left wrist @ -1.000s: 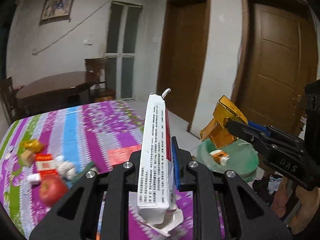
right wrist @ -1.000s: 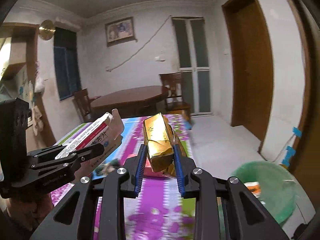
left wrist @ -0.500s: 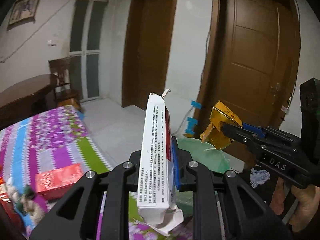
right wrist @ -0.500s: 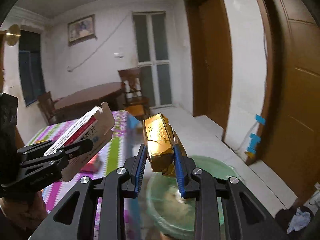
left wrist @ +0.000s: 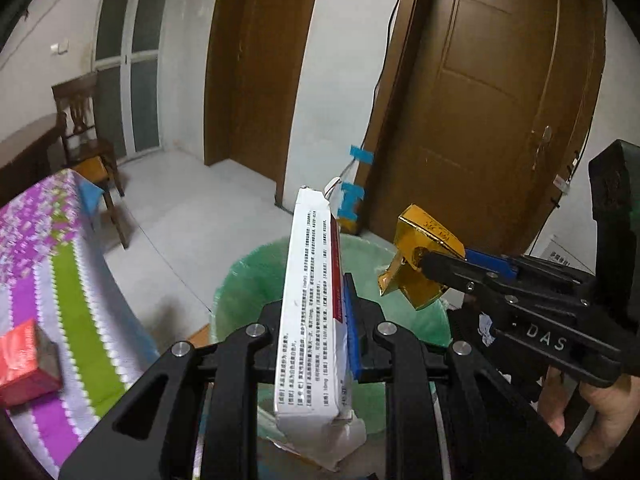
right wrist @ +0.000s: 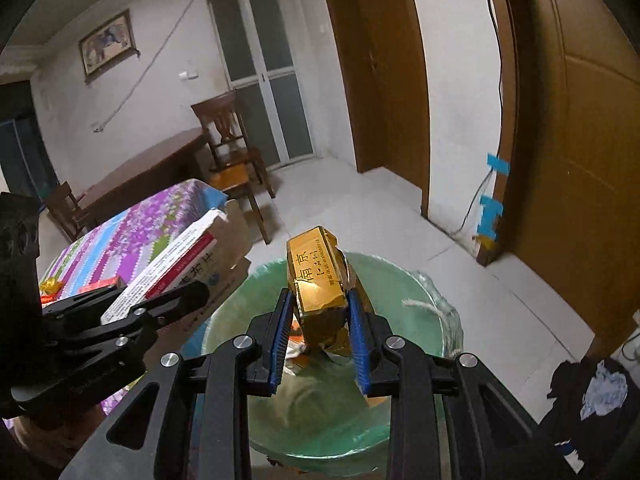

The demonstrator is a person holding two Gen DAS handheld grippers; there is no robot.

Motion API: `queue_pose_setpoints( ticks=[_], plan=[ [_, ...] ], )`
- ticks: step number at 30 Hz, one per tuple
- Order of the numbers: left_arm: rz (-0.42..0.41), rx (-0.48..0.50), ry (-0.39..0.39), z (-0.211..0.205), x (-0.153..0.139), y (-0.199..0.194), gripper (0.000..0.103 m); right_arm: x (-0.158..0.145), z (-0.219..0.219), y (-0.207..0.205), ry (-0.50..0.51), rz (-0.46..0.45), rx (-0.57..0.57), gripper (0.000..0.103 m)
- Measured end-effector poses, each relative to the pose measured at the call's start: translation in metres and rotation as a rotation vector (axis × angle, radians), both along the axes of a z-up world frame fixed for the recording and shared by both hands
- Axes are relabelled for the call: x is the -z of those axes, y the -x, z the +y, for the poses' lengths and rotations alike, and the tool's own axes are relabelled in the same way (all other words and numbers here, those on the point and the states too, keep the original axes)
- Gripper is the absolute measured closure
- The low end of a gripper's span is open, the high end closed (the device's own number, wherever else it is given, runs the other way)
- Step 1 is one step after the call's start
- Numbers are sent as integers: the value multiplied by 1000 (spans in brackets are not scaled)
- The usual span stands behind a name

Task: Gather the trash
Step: 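Carry the medicine box and gold packet to the green bin, then open both tools to drop the box and packet into the bin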

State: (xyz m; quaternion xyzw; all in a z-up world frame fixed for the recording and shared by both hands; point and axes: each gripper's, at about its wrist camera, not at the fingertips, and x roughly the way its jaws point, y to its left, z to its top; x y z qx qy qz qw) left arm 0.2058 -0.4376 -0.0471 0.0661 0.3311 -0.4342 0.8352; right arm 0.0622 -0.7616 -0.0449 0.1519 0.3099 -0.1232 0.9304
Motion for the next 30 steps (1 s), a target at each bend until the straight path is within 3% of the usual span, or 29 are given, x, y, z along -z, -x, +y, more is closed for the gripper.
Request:
queue_pose_setpoints(
  ticks=[7,14,16,17,18,30],
  plan=[
    [27,-1,-16,-5,12,-8,85,18,-1,-10,-11,5,4,74],
    [35,4,-26,-10,13,-9,83,10,24,-3,-6,2,16,72],
    [37,4,-34,-11,13,-9,64,8,23,0,-20,-5,23,67],
    [37,0,-28,-9,13,-10,37,9,22,1,-24,-10,28,61],
    [29,-9,-23,-8,12,-10,26,7,22,4,-18,-14,36,60],
    [15,-19,-37,-4,10,-4,26,4,27,16,-17,-35,55,60]
  ],
)
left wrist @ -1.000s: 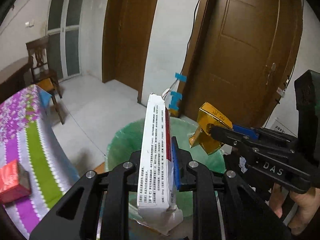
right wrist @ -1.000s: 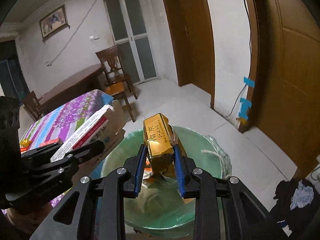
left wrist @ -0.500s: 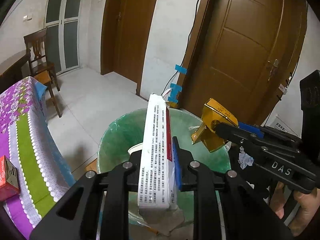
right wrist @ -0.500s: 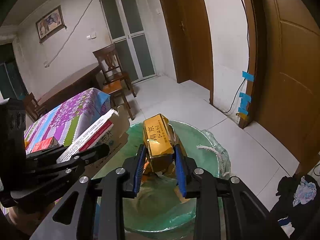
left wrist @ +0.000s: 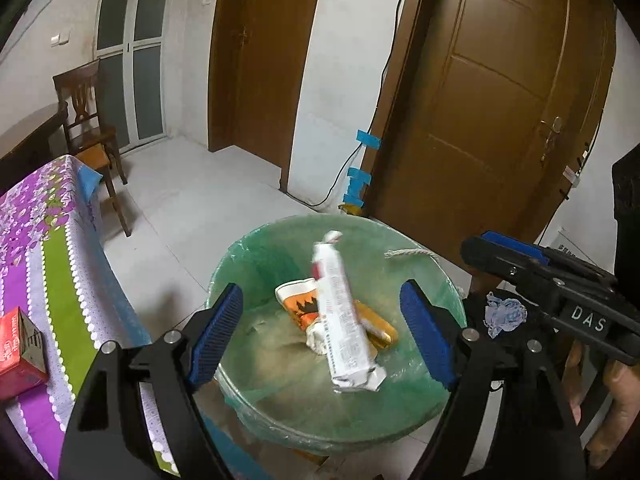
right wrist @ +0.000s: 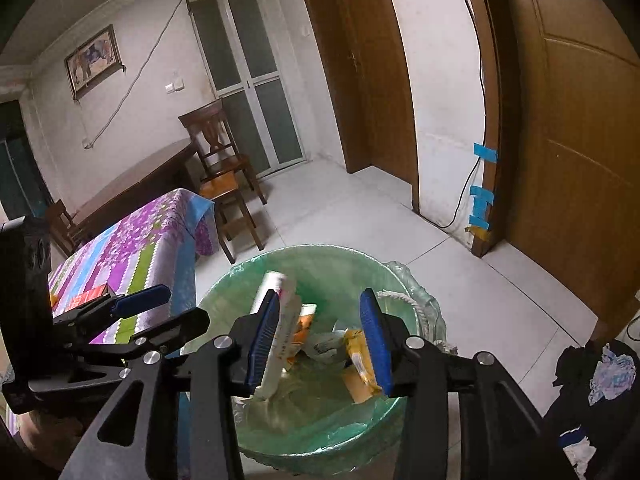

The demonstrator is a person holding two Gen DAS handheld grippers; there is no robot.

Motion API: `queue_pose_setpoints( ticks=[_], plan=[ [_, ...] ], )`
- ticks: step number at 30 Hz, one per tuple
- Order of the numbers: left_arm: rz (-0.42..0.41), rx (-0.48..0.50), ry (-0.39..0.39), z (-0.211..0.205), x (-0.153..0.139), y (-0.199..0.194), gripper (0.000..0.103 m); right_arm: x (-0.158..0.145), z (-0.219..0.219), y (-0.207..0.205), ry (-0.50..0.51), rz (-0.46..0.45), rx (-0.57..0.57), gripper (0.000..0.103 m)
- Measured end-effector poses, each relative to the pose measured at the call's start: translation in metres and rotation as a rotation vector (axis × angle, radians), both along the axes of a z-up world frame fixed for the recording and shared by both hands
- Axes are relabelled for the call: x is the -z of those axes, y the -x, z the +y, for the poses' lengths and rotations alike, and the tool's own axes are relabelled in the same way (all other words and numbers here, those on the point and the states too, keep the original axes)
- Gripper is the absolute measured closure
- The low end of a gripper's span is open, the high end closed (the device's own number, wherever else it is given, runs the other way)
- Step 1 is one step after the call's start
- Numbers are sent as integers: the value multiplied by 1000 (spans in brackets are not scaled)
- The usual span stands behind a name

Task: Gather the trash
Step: 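Open both tools to drop the box and packet into the bin, then move both tools back over the table toward the remaining items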

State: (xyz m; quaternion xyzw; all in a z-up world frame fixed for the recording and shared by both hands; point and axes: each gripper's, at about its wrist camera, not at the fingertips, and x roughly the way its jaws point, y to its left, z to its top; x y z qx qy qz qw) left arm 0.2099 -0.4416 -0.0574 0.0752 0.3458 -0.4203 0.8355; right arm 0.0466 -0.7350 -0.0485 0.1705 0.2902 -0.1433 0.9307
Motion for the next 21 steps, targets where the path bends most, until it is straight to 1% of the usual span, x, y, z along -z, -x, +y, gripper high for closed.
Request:
queue_pose_setpoints(
  ticks=[3,6,11,13,14,15,16,18,21],
  plan=[
    [-9,-11,-1,11,-5,1,26,-6,4,7,2,-25,-5,60],
    [-31,-23,-2,31,-13,5,26,-14,19,13,6,-57,-29,59],
    [-75,-58,4,81,-33,11,26,-22,66,10,13,-85,-128,55],
    [-91,-89,11,110,-42,11,26,-25,88,6,11,-98,-171,52],
    [-96,-103,16,125,-46,11,26,-26,102,3,8,-102,-198,48],
    [-98,-115,19,141,-50,10,26,-27,112,-1,5,-104,-220,47],
    [-106,-139,15,162,-54,8,26,-28,124,-6,6,-104,-247,47],
    [-115,-167,4,188,-57,6,26,-28,152,-17,6,-98,-304,47],
    [-120,-229,-27,242,-59,-4,26,-33,187,-30,6,-100,-361,47]
  ],
)
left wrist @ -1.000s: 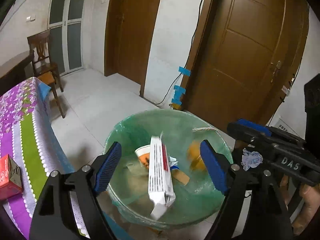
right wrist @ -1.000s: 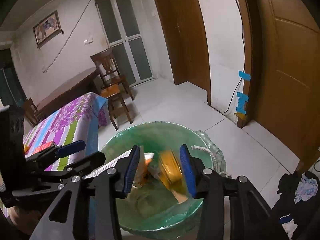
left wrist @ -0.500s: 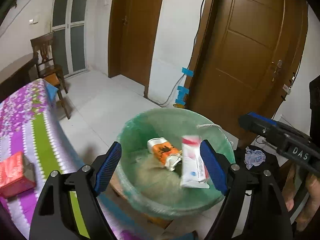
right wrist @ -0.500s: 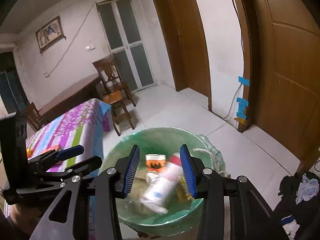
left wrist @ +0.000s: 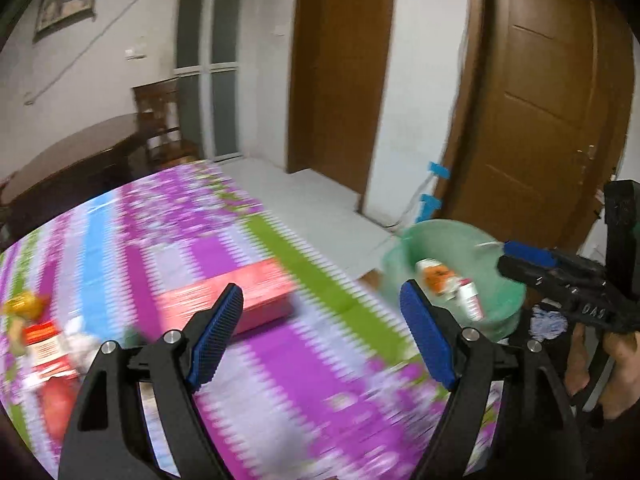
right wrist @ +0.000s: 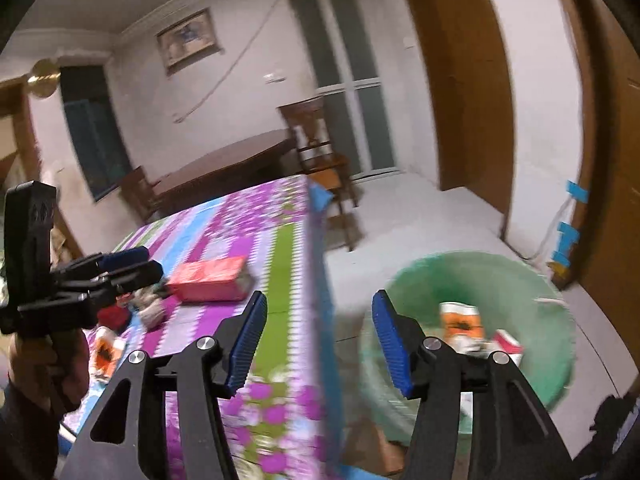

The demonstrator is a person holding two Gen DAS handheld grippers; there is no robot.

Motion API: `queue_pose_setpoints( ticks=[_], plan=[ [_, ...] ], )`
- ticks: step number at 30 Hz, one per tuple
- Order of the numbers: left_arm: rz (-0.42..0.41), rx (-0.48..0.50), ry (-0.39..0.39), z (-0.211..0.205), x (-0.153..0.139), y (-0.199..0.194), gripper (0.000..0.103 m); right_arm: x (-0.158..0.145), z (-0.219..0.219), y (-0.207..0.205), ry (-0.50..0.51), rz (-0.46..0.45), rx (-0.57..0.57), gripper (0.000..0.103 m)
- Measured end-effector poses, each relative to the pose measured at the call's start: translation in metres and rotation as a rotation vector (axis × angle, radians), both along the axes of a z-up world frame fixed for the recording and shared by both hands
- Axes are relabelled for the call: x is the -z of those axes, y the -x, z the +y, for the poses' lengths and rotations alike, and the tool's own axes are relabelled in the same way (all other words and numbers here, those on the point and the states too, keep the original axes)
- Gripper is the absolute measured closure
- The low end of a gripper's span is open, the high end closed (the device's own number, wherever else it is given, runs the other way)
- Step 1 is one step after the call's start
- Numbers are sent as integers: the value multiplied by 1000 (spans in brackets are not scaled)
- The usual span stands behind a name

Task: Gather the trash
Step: 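Move both tools back over the table toward the remaining items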

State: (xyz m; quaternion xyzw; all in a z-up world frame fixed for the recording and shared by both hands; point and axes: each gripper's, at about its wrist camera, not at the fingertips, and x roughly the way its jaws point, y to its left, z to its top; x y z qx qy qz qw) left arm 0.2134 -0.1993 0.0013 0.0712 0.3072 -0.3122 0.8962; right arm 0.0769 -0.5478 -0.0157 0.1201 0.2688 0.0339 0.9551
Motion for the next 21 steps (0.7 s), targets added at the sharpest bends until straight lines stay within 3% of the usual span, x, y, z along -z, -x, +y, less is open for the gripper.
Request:
queue_pose_setpoints(
  ticks=[6,12,17,21],
  plan=[
    [7,-117,-15,88,-5,-13,26,-11,63,-22,6,-7,-95,45],
    [2,-155,-61,164,-6,-19,21,-9,116,-35,1,14,-190,35],
    [27,-175,-176,230,16,-39,19,-1,157,-46,13,51,-271,31],
    [75,-146,-219,272,37,-58,19,11,184,-62,30,98,-329,31]
  ],
)
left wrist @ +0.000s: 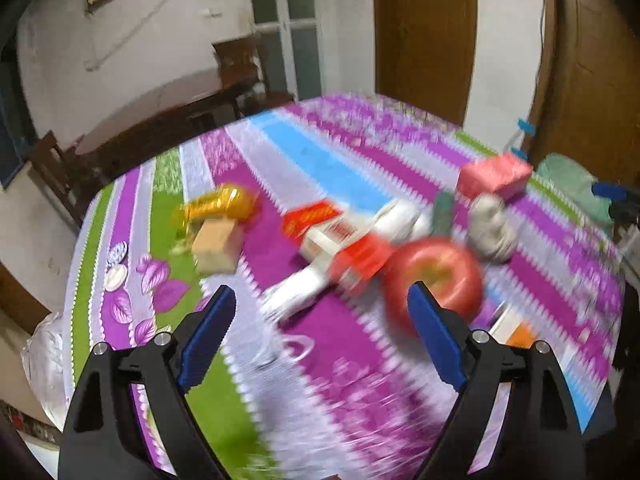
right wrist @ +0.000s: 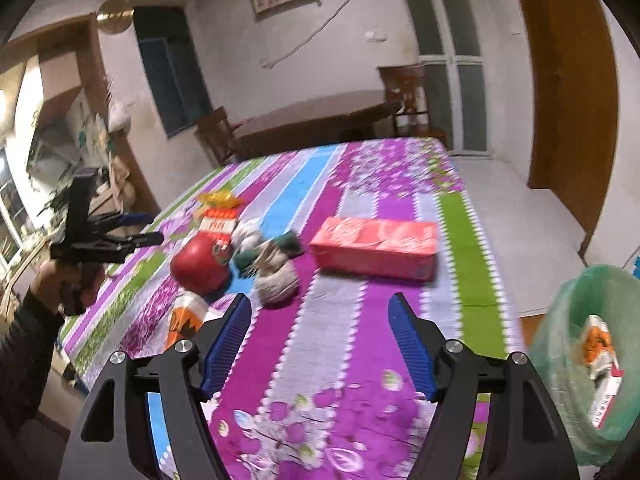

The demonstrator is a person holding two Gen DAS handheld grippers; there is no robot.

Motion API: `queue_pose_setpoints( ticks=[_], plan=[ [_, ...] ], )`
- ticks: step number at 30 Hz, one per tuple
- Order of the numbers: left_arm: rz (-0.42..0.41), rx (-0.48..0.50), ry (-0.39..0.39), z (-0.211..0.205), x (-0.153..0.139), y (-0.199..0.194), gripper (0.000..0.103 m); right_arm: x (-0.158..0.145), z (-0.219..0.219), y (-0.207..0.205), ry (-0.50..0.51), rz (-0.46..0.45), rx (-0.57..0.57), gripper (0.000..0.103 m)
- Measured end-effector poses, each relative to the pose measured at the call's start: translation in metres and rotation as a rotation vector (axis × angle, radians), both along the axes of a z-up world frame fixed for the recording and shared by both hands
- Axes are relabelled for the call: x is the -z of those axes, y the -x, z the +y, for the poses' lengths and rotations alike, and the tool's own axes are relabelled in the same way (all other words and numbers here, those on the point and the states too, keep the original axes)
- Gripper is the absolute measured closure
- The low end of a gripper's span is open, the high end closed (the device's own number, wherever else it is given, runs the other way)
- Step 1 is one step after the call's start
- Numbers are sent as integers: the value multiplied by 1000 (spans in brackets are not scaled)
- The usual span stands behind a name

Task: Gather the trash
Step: 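Move both tools back over the table toward the remaining items, then grasp the white mask with the left tool while the right tool grasps the knitted sock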

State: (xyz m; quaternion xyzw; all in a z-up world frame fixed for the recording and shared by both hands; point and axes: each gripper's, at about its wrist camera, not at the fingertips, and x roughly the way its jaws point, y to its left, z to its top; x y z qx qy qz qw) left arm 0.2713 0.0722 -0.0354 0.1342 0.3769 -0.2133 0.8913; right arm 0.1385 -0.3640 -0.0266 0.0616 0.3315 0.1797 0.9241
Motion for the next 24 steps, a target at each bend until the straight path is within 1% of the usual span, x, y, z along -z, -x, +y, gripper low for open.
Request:
queue_pose_setpoints(
  ticks=[2,4,7,10,12,13,15,18,23,24],
  plan=[
    [7,24,-18,9,7,-7,19,8,10,-7,6,22,-24,31],
    [36,58,-18,15,17,-17,19,17,22,-19,7,54,-44,31],
    [53,113,-14,11,27,-28,20,28,35,-35,16,94,-68,31],
    [77,184,-28,1,36,-37,30,39,48,-56,23,135,-93,31],
    [94,216,-56,-6,45,-45,39,46,56,-70,31,161,-107,33],
    [103,226,-66,-8,50,-48,41,49,60,-77,41,171,-114,33],
    [112,242,-72,-10,55,-53,47,53,70,-89,61,187,-127,39],
    [115,260,-61,-10,58,-55,48,55,81,-104,78,198,-137,39],
    [111,258,-34,-7,60,-57,48,58,95,-125,92,216,-152,39],
    [112,257,-29,-7,60,-56,50,60,99,-128,99,221,-156,41]
  ],
)
